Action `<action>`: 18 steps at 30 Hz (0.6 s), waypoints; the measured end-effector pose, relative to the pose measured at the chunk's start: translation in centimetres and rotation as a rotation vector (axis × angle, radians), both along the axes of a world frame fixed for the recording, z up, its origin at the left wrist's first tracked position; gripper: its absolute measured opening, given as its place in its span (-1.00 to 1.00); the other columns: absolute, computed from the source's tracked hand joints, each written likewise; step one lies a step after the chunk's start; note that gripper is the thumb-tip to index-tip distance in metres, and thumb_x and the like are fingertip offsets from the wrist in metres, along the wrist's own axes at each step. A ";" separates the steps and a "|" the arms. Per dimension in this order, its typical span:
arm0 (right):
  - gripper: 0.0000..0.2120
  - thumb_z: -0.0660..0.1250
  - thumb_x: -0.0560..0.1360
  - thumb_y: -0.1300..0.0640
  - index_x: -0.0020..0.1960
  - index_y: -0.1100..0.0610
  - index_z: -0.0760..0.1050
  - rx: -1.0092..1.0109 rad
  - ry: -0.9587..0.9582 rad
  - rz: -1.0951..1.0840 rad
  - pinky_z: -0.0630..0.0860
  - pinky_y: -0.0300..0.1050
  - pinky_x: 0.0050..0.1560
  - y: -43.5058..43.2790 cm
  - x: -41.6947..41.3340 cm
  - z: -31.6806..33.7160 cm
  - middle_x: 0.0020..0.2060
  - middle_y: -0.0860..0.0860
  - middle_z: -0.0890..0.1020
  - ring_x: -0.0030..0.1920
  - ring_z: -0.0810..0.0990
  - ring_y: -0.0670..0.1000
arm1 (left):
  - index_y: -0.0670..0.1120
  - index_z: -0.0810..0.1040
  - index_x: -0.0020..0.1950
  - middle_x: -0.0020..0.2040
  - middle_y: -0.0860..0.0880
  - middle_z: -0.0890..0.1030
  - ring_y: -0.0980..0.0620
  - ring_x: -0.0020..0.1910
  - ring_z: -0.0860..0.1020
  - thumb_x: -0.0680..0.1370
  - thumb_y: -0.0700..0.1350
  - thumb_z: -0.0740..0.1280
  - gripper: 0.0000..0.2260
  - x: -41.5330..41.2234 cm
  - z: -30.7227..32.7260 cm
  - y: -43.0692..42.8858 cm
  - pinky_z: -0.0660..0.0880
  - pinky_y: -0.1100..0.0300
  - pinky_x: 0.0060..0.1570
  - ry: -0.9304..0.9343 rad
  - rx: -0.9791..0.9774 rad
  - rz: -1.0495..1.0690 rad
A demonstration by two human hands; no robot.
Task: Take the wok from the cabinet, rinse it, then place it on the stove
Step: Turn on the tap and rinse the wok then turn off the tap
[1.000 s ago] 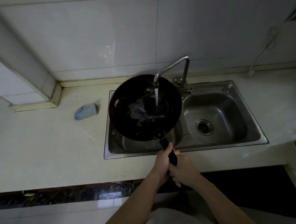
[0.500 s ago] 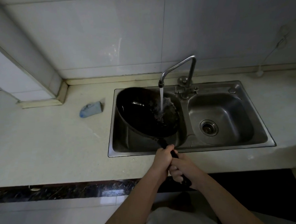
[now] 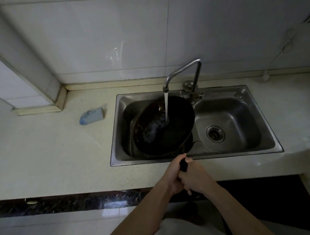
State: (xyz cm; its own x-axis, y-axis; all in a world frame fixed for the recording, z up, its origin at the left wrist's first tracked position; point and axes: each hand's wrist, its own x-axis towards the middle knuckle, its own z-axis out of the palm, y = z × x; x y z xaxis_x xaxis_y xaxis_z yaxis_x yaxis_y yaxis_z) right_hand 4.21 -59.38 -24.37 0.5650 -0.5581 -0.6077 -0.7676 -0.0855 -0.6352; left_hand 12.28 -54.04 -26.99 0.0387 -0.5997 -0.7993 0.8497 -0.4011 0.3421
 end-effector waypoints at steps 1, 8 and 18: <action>-0.84 0.23 0.61 0.18 0.17 0.16 0.36 -0.015 -0.009 0.011 0.44 -0.19 -0.57 0.0 -0.3 -0.2 -0.34 0.10 0.63 -0.57 0.54 -0.05 | -0.05 0.54 -0.25 -0.29 -0.06 0.52 0.00 -0.29 0.55 0.63 0.07 0.27 -0.69 -0.1 0.0 -0.1 0.45 0.10 -0.17 -0.026 -0.013 0.000; -0.86 0.25 0.55 0.31 -0.18 0.18 0.45 0.101 -0.128 0.017 0.42 -0.12 -0.55 0.1 -0.4 -1.0 -0.53 0.04 0.52 -0.60 0.49 0.00 | -0.02 0.46 -0.41 -0.37 -0.03 0.45 0.01 -0.38 0.45 0.62 -0.05 0.28 -0.63 0.1 -1.5 -0.2 0.36 0.13 -0.25 -0.338 -0.020 0.068; -0.83 0.08 0.57 0.36 -0.09 0.17 0.38 0.566 -0.235 -0.192 0.18 -0.21 -0.59 0.7 0.9 -1.2 -0.52 0.03 0.29 -0.58 0.21 -0.06 | -0.12 0.56 -0.27 -0.39 -0.01 0.54 0.02 -0.30 0.53 0.62 -0.08 0.30 -0.72 1.5 -1.8 0.5 0.42 0.17 -0.22 -0.677 0.102 -0.002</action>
State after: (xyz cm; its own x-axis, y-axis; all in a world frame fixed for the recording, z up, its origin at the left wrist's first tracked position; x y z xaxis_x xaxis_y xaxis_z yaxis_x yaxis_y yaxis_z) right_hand 5.11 -58.71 -25.60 0.6405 -0.2920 -0.7103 -0.5708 0.4377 -0.6947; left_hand 13.75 -53.52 -28.81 0.5489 -0.5236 -0.6516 0.4610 -0.4606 0.7585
